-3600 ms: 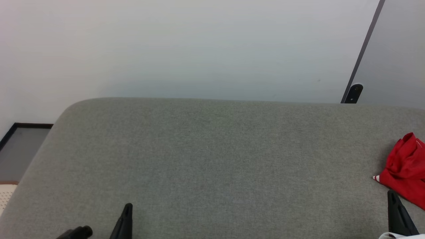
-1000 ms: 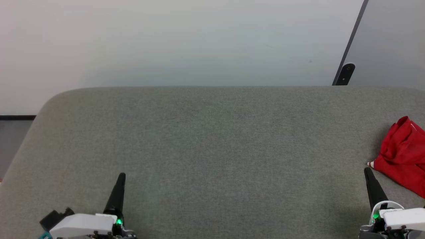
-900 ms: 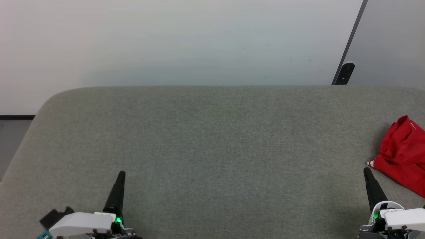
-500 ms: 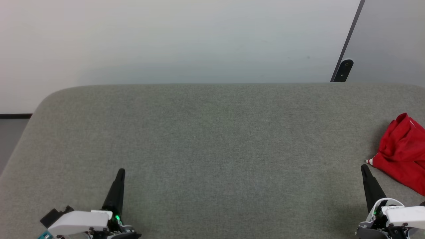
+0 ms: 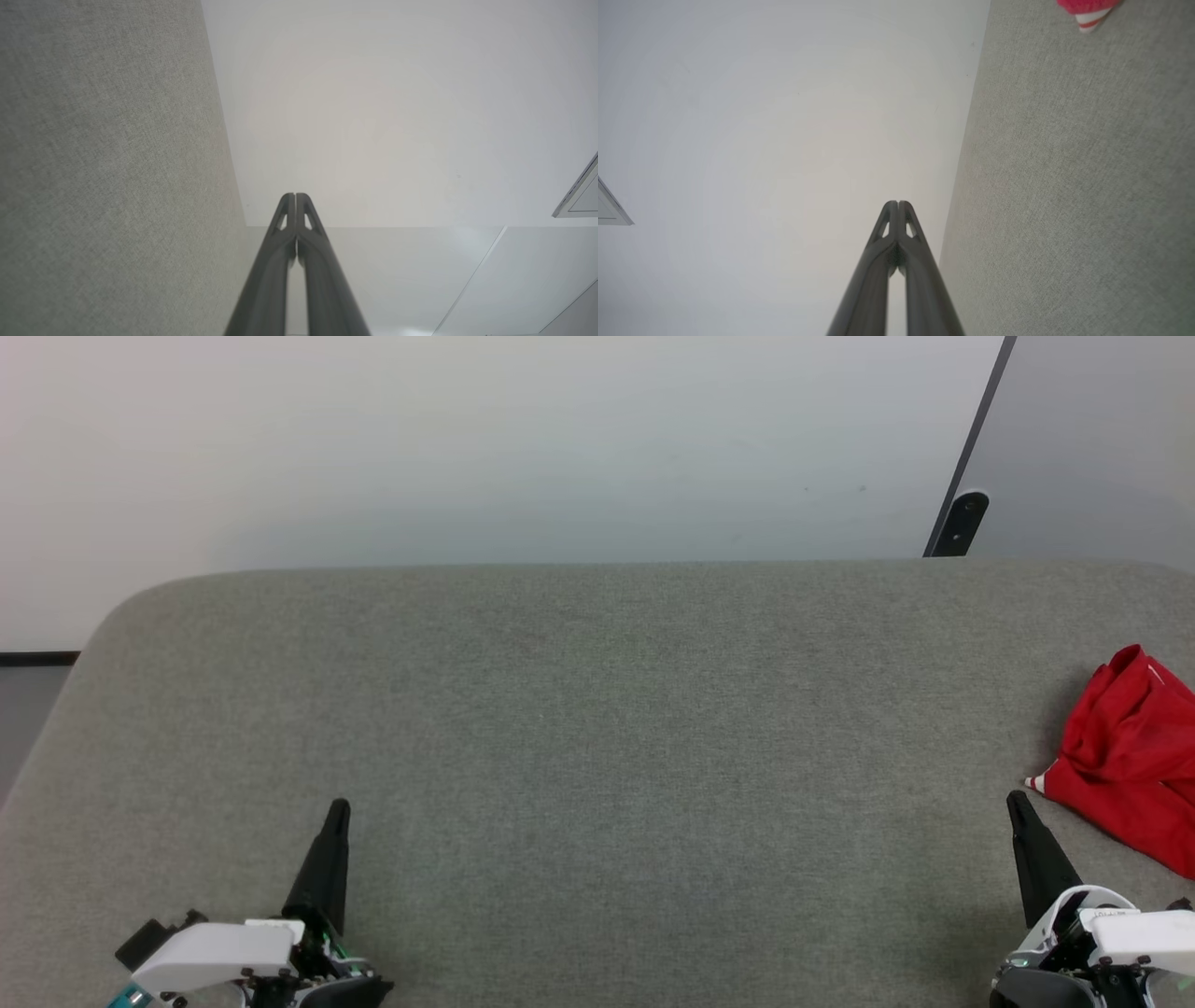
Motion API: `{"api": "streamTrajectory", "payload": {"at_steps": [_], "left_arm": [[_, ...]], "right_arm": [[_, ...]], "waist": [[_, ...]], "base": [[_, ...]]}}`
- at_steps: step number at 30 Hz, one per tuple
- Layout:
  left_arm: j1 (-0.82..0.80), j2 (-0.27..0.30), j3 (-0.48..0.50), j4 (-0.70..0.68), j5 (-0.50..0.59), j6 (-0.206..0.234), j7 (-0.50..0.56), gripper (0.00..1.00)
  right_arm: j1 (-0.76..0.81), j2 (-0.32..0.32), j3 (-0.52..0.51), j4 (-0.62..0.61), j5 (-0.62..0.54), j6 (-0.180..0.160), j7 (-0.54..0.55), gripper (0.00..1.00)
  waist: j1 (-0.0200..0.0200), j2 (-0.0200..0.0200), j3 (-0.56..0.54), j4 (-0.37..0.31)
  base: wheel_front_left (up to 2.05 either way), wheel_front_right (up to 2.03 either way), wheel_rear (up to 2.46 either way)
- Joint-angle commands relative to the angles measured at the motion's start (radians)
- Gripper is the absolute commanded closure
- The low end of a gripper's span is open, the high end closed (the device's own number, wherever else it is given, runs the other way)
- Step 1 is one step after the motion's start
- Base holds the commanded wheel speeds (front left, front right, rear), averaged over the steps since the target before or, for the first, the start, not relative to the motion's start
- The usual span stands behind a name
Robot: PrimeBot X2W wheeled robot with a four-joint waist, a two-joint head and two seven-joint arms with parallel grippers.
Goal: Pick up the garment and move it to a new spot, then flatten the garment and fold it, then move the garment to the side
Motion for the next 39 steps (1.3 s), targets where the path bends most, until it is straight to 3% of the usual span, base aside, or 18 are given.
{"api": "streamTrajectory", "payload": {"at_steps": [1,39], "left_arm": [[-0.013,-0.002,0.004,0.002,-0.006,-0.003,0.004,1.0],[-0.012,-0.002,0.004,0.001,-0.006,-0.003,0.004,1.0]], "right_arm": [[-0.017,0.004,0.004,0.001,0.009,-0.001,0.003,1.0],[-0.012,0.004,0.004,0.001,0.009,-0.001,0.003,1.0]], "waist": [[0.0,-0.0001,0.001,0.0],[0.0,-0.0001,0.001,0.0]], "base": [[0.0,0.0,0.0],[0.0,0.0,0.0]]}}
